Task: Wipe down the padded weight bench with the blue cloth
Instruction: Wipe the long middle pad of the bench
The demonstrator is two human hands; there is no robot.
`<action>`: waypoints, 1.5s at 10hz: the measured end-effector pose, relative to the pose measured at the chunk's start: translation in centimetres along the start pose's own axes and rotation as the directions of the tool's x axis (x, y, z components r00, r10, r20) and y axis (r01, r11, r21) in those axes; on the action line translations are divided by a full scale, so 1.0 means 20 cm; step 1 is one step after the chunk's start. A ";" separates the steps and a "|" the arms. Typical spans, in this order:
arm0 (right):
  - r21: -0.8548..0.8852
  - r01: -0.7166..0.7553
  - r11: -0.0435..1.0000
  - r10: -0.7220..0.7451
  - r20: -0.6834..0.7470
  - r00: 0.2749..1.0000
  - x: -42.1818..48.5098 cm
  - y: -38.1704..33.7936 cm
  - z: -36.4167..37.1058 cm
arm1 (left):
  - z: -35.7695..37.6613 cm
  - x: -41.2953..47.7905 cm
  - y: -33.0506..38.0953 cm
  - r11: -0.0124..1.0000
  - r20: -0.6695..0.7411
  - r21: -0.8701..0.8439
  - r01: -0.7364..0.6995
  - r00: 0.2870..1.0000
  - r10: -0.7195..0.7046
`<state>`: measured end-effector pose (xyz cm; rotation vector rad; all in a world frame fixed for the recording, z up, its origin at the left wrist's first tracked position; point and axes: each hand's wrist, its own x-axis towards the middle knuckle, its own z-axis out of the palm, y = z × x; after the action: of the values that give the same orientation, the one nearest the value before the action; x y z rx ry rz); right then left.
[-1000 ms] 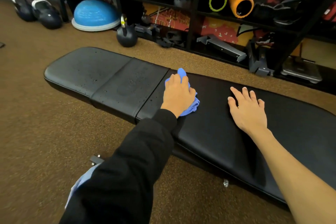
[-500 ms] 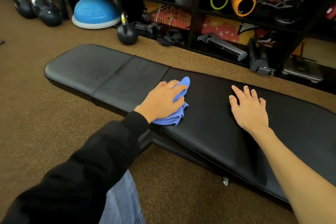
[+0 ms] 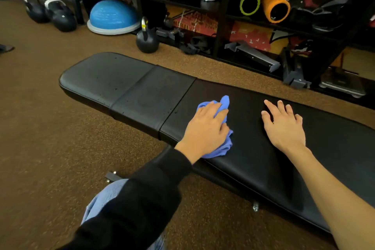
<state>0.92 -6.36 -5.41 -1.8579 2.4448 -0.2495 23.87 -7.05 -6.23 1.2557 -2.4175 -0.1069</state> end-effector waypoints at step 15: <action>-0.002 0.016 1.000 -0.016 -0.002 1.000 0.00 0.01 0.00 | -0.04 0.19 -0.26 0.989 -0.045 0.043 0.145 0.989 -0.143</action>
<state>0.67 -6.29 -5.48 -1.8798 2.4337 -0.2499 26.34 -13.04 -5.57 1.4383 -2.3049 -0.0653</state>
